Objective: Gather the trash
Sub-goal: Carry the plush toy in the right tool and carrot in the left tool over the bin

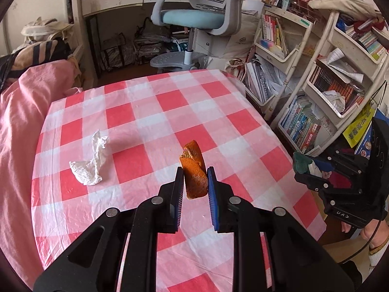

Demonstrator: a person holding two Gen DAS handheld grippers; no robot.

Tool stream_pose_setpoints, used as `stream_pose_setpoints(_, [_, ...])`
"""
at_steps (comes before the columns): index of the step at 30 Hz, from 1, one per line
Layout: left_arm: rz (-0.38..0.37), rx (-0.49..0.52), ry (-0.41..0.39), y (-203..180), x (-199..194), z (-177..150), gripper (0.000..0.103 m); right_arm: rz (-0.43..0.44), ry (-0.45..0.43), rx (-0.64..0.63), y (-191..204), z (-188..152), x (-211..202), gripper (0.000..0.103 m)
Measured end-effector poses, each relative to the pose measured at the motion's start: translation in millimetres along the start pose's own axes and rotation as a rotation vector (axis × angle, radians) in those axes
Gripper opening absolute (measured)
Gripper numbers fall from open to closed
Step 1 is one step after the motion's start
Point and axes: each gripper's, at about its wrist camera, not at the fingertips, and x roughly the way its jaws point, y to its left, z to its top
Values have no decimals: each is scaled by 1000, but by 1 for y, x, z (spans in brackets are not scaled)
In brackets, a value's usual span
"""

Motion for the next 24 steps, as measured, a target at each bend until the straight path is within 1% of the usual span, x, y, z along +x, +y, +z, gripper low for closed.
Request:
stream_pose_setpoints(4, [14,42,-12,-23,-7,-7,18,-25,-4,34,-11,-18,-15,32])
stream_pose_setpoints(9, [35,68,-23,-39,-11,-14,18,-39,-4,55,-17,-34,-26,32])
stream_pose_setpoints(17, [62,95,-50,-47,-18,-14,18,-47,-24,47,-17,-36,-32,33])
stream_pose_setpoints(24, [73,84,-50,-43,-17,-11,18,-21,-31,28,-8,-31,-25,33])
